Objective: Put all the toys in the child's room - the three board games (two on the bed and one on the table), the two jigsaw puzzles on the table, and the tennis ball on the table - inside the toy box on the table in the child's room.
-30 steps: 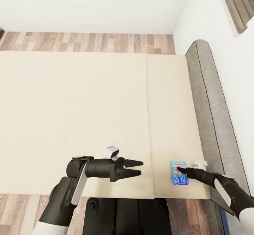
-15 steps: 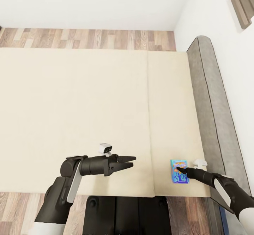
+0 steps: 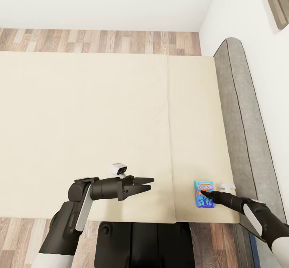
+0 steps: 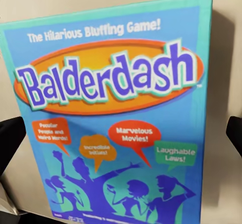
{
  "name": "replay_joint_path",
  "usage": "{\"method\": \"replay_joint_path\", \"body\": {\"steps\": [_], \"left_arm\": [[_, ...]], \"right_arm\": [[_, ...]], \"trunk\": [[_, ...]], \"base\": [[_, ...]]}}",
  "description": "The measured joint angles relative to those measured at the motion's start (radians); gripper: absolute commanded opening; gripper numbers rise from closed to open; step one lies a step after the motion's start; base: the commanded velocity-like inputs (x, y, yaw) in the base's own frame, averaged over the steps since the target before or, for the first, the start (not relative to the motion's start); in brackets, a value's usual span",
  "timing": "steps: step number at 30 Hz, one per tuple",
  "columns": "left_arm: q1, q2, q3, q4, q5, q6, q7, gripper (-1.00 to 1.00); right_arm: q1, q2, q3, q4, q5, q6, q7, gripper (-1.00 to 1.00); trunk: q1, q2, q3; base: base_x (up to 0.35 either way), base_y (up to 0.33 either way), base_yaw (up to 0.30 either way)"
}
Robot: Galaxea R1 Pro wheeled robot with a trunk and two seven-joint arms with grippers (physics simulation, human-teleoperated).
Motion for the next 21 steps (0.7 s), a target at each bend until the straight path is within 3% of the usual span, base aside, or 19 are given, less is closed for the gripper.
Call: {"method": "replay_joint_path", "body": {"steps": [21], "left_arm": [[0.000, 0.002, 0.000, 0.000, 0.000, 0.000, 0.000, 1.00]], "right_arm": [[0.000, 0.007, 0.003, 0.001, 0.002, 0.000, -0.001, 1.00]], "trunk": [[0.000, 0.000, -0.004]], "base": [[0.000, 0.000, 0.000]]}}
